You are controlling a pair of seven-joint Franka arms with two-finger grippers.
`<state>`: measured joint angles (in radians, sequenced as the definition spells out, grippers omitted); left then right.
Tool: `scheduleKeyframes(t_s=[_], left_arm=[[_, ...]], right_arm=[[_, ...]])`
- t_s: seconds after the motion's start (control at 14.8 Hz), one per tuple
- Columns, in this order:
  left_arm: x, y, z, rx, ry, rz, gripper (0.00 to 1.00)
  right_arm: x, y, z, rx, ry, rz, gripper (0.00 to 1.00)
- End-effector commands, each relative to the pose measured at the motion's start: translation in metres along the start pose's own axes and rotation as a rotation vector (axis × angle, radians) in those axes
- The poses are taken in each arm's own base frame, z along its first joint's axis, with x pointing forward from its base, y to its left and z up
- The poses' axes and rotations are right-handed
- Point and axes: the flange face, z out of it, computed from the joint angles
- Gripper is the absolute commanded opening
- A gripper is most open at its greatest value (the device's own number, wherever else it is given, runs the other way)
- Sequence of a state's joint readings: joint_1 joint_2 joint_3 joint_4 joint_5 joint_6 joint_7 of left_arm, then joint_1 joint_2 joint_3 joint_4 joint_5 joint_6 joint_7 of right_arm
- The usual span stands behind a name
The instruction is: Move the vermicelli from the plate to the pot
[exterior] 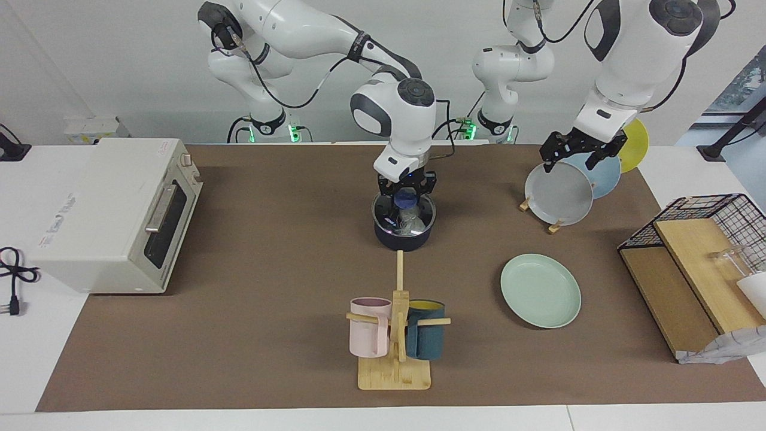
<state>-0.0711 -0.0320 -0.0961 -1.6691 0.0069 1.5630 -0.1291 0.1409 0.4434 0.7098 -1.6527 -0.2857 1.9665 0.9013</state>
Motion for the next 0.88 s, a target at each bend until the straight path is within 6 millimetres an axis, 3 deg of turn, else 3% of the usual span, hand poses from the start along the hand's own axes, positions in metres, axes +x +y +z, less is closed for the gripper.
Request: scheduleKeyframes(t_s=[0.0,0.07,0.14,0.2,0.54,0.68,0.81], left_arm=[[-0.008,0.001,-0.006,-0.008,-0.016,0.007,1.0],[-0.008,0.001,-0.006,-0.01,-0.015,0.007,1.0],[-0.008,0.001,-0.006,-0.021,-0.016,0.005,1.0],[-0.008,0.001,-0.006,-0.033,-0.018,0.001,1.0],[-0.008,0.0,-0.006,-0.035,-0.018,0.0,1.0],[-0.007,0.0,-0.004,-0.036,-0.023,0.0,1.0],[-0.006,-0.003,-0.005,-0.04,-0.022,-0.006,1.0]], right_arm=[[-0.001,-0.003,0.0,0.01,0.032,0.032,0.0],[-0.001,-0.005,0.0,0.017,0.034,0.039,0.37],[-0.001,-0.005,-0.001,0.019,0.036,0.042,0.82],[0.001,-0.005,-0.004,0.022,0.042,0.043,1.0],[0.019,0.021,-0.051,0.003,0.079,0.067,1.0],[0.031,0.049,-0.07,-0.002,0.07,0.07,1.0],[0.044,0.092,-0.099,0.022,0.049,0.063,1.0]])
